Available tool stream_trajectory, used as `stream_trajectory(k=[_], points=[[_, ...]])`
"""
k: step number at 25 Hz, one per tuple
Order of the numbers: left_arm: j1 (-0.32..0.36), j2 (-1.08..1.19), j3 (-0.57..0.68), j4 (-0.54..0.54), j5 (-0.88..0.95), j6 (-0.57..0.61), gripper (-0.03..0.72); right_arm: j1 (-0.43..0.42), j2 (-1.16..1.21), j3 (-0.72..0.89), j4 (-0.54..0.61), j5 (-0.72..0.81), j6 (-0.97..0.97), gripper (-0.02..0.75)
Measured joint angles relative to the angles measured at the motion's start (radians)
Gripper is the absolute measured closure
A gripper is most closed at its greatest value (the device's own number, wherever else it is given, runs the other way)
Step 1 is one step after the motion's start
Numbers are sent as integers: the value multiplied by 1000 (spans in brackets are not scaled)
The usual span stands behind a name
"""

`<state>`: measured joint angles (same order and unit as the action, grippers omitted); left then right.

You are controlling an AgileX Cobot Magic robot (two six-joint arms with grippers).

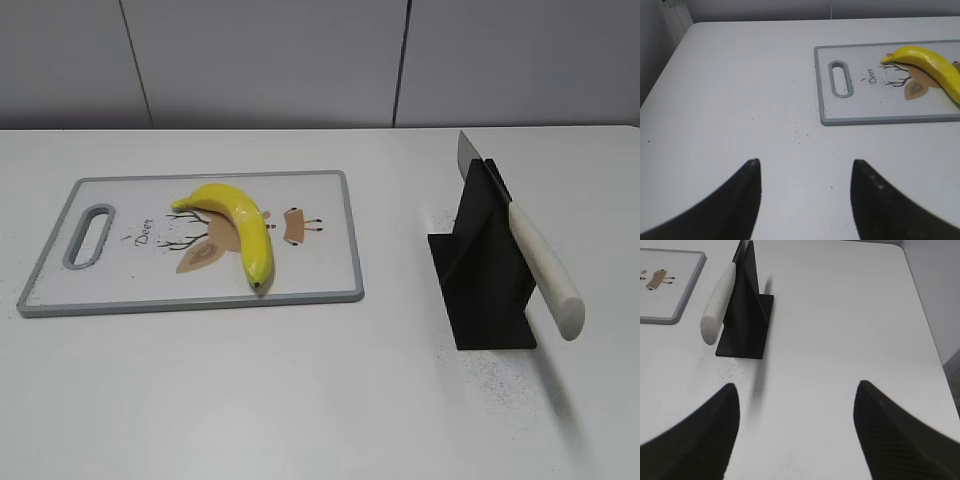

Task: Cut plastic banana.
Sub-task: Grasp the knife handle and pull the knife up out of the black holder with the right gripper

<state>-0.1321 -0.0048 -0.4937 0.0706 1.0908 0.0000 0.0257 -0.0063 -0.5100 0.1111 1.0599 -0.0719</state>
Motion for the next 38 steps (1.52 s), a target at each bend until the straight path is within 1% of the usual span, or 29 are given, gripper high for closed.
stream_trajectory(k=[31, 34, 38], points=[[0, 0, 0, 0, 0, 0, 144, 0, 4, 0, 0, -16, 2, 170], [0, 0, 0, 0, 0, -6, 144, 0, 79, -27, 5, 4, 18, 170], [0, 0, 0, 0, 0, 0, 144, 0, 275, -135, 10, 73, 37, 170]])
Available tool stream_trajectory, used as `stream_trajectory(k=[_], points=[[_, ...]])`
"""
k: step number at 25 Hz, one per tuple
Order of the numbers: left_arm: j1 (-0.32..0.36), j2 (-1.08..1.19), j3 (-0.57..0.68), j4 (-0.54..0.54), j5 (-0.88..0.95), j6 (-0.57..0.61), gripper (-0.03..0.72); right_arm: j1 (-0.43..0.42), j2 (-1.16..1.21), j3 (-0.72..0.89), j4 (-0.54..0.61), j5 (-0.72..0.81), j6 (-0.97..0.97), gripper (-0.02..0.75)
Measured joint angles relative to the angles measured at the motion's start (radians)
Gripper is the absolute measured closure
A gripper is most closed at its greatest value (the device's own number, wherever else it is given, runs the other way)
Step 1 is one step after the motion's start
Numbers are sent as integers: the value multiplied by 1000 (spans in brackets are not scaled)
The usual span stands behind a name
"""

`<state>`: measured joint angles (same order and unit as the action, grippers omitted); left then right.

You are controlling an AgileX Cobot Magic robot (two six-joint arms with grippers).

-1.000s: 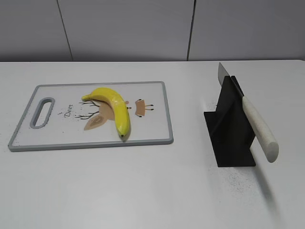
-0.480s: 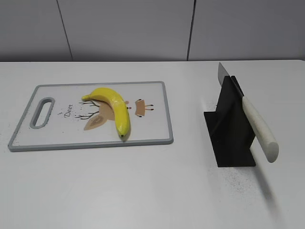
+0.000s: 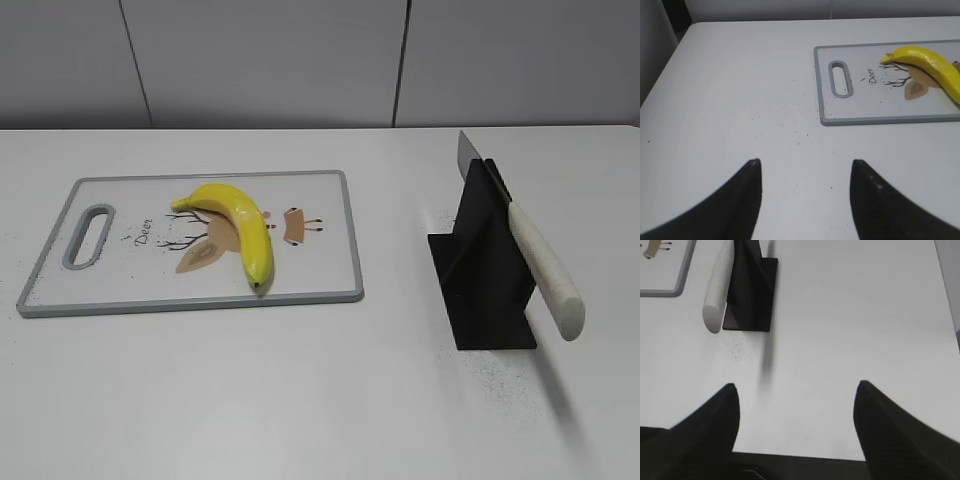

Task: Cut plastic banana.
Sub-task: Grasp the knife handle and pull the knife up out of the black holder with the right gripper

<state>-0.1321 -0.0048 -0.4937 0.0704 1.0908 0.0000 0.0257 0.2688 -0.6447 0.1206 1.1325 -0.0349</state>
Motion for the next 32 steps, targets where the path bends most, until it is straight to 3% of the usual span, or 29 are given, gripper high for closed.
stream_trajectory(k=[8, 15, 18, 32], points=[[0, 0, 0, 0, 0, -6, 144, 22, 321, -148, 14, 33, 21, 172], [0, 0, 0, 0, 0, 0, 144, 224, 555, -205, -6, 27, 112, 172], [0, 0, 0, 0, 0, 0, 144, 268, 667, -244, -5, 19, 143, 172], [0, 0, 0, 0, 0, 0, 144, 277, 1162, -454, 96, -36, 157, 172]])
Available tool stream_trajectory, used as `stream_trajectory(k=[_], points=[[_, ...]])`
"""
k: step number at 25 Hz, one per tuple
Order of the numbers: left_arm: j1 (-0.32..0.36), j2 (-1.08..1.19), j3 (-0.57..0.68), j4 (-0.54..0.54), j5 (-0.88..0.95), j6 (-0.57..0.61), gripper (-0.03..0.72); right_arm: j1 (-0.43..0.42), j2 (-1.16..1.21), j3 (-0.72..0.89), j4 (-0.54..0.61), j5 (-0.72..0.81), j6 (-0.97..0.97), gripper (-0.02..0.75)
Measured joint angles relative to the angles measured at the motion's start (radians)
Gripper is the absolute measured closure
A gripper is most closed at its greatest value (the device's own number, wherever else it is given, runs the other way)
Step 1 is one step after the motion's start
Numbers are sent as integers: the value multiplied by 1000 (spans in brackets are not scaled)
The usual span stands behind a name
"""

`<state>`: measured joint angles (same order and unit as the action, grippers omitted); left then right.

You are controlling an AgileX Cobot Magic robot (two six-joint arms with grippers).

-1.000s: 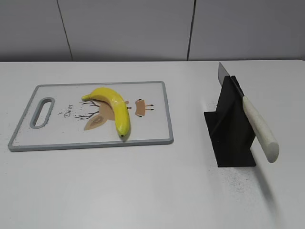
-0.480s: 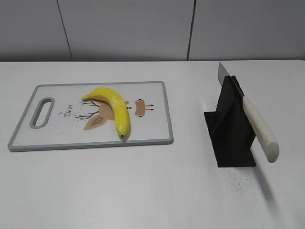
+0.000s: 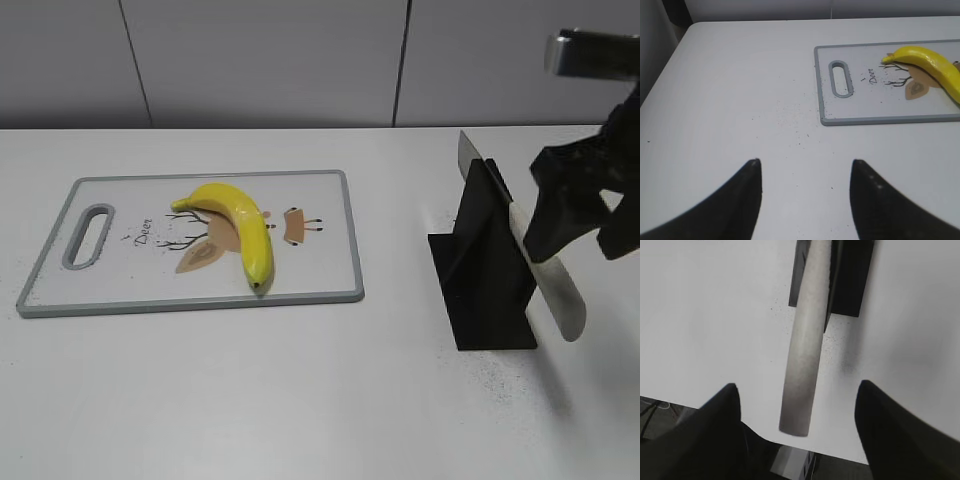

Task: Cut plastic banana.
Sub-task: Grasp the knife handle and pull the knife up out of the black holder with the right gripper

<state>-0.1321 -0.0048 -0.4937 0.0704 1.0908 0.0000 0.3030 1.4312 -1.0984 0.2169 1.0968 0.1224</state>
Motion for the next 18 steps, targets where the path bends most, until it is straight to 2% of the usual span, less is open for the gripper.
stream_trajectory(k=[5, 8, 10, 12, 13, 18], points=[[0, 0, 0, 0, 0, 0, 144, 0, 148, 0, 0, 0, 6, 180], [0, 0, 0, 0, 0, -6, 144, 0, 214, 0, 3, -1, 6, 217], [0, 0, 0, 0, 0, 0, 144, 0, 239, 0, 6, 0, 16, 294], [0, 0, 0, 1, 0, 0, 144, 0, 244, 0, 12, 6, 32, 497], [0, 0, 0, 2, 0, 0, 144, 0, 244, -1, 17, 8, 42, 542], [0, 0, 0, 2, 0, 0, 144, 0, 238, -2, 18, 12, 51, 543]])
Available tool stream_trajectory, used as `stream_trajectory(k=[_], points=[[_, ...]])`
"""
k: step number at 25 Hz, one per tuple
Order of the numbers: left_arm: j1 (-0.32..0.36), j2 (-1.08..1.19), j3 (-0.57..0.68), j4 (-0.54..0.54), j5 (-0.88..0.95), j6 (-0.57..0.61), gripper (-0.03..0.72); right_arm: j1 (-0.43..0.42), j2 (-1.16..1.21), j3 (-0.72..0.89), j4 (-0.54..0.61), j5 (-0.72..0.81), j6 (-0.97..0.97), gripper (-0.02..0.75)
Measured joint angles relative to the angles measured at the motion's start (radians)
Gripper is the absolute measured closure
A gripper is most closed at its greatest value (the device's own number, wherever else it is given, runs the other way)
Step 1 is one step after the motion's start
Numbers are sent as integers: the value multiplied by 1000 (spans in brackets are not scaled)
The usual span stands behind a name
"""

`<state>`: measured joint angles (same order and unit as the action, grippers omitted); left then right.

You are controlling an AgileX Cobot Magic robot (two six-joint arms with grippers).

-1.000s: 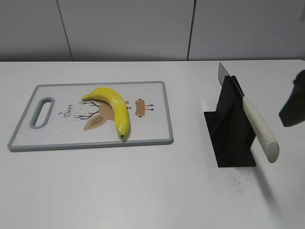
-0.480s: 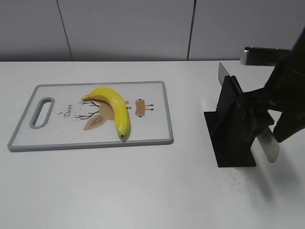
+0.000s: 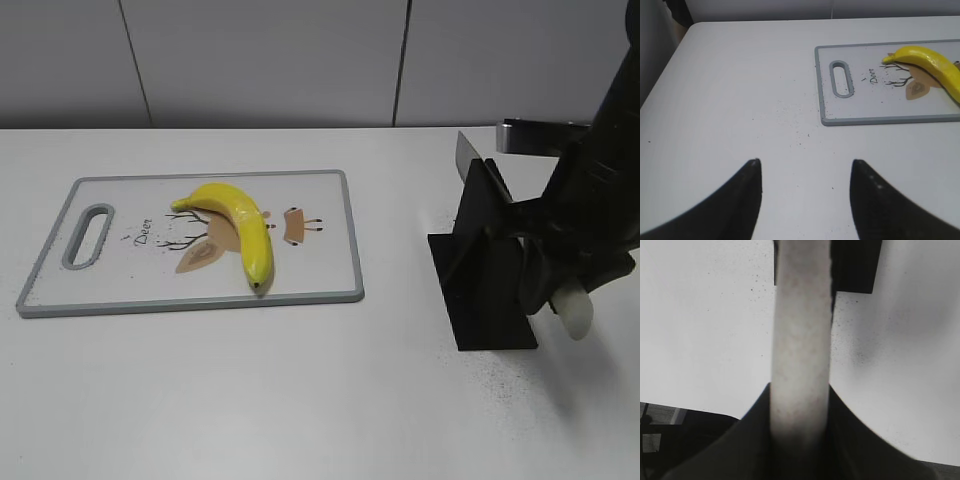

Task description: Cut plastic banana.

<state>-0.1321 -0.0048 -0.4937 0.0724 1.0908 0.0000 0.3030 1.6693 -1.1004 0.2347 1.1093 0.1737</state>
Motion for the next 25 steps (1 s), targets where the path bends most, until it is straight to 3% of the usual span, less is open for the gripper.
stream_trajectory(k=[16, 25], points=[[0, 0, 0, 1, 0, 0, 144, 0, -89, -156, -23, 86, 78, 547], [0, 5, -18, 2, -31, 0, 144, 0, -115, -350, -71, 112, 63, 547]])
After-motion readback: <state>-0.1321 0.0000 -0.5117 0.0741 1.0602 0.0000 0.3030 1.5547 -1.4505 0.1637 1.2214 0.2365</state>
